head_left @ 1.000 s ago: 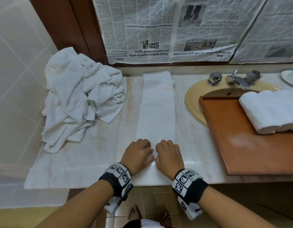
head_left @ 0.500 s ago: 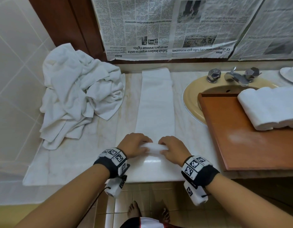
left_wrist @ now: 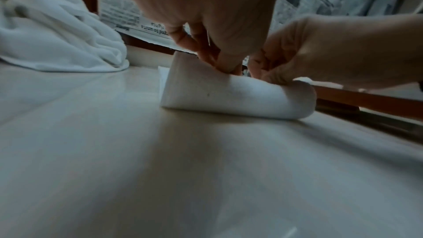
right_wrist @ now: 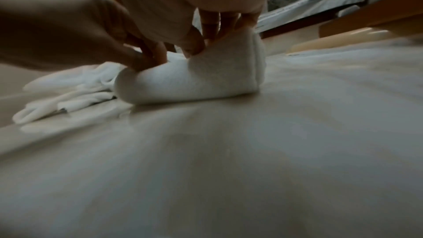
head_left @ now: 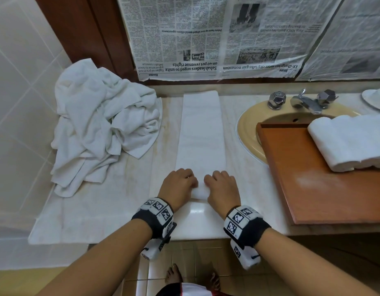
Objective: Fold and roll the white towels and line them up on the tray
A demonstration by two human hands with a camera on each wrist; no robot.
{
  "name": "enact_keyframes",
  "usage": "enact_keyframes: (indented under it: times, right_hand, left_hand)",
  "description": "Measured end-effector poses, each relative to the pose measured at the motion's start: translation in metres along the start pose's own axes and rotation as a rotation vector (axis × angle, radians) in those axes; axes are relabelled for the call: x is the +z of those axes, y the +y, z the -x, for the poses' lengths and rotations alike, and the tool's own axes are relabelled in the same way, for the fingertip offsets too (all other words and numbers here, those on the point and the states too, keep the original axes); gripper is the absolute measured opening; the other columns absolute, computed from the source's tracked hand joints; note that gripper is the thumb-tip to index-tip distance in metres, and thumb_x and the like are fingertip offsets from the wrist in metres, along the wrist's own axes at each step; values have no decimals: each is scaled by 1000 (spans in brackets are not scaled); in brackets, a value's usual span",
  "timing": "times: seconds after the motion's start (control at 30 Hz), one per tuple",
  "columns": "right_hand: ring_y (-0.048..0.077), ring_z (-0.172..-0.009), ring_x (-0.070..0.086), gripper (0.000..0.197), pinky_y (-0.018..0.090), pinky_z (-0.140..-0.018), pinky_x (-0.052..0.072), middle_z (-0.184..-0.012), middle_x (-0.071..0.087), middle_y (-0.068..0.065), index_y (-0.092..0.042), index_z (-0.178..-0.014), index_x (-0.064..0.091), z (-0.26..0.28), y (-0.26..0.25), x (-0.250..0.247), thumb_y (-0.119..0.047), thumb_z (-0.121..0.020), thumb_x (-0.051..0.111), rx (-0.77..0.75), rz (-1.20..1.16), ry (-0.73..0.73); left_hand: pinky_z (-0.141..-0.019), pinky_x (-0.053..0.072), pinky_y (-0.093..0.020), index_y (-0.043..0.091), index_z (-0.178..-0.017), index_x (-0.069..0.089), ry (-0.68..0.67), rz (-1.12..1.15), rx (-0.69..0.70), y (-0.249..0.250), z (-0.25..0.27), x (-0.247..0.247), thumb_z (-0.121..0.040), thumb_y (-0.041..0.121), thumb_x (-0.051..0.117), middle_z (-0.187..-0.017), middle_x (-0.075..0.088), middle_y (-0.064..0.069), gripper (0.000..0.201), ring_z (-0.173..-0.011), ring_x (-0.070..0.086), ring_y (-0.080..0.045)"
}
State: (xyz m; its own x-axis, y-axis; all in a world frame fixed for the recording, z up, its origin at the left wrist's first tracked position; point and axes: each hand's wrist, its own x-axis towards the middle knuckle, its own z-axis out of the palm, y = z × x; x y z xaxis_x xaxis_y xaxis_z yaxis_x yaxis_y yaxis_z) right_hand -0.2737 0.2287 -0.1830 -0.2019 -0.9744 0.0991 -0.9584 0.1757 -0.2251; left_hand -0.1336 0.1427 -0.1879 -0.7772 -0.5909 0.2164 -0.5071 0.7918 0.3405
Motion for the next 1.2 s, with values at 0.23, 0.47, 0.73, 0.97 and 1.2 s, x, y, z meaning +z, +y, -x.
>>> enact_keyframes:
  times: [0.23, 0.47, 0.73, 0.97, 1.2]
  right_hand:
    - [23, -78, 51, 40, 36, -68, 42, -86, 53, 1, -18, -89, 58, 14, 8, 9, -32, -56, 76, -82, 117, -61]
    - [25, -101, 51, 35, 34, -81, 40, -106, 57, 4, -14, -113, 56, -12, 16, -11, -25, -82, 68, -137, 56, -292]
    - [21, -92, 55, 22, 28, -78, 44, -94, 58, -1, -26, -93, 61, -29, 23, -21, -17, -78, 73, 205, -410, -511]
    - [24, -92, 50, 12, 33, -68, 32, -93, 56, 0, -16, -91, 58, -27, 12, -7, -9, -83, 64, 75, 11, -114]
    - [24, -71, 52, 30, 33, -59, 37, -79, 55, 0, -16, -79, 61, -8, 12, 5, -41, -78, 44, 5, 74, -37]
  left_hand:
    - [-63, 52, -32, 8, -99, 70, -99, -51, 49, -4, 18, 9, -55, 20, 83, -96, 66, -5, 47, -77, 64, -23]
    - [-76, 48, -32, 13, -125, 57, -305, -9, -106, -2, -4, -5, -76, 22, 67, -114, 59, -2, 51, -100, 59, -24]
    - [-92, 41, -33, 20, -120, 59, -526, 146, -209, -12, -12, -14, -74, 47, 55, -117, 48, 1, 53, -109, 46, -17]
    - [-60, 44, -33, 17, -100, 68, -55, -76, 19, 0, -5, 2, -64, 5, 74, -100, 61, -2, 38, -81, 59, -25]
    - [-60, 49, -33, 8, -95, 67, 62, -12, 130, 0, 7, 22, -73, 12, 55, -95, 64, -7, 25, -79, 61, -26]
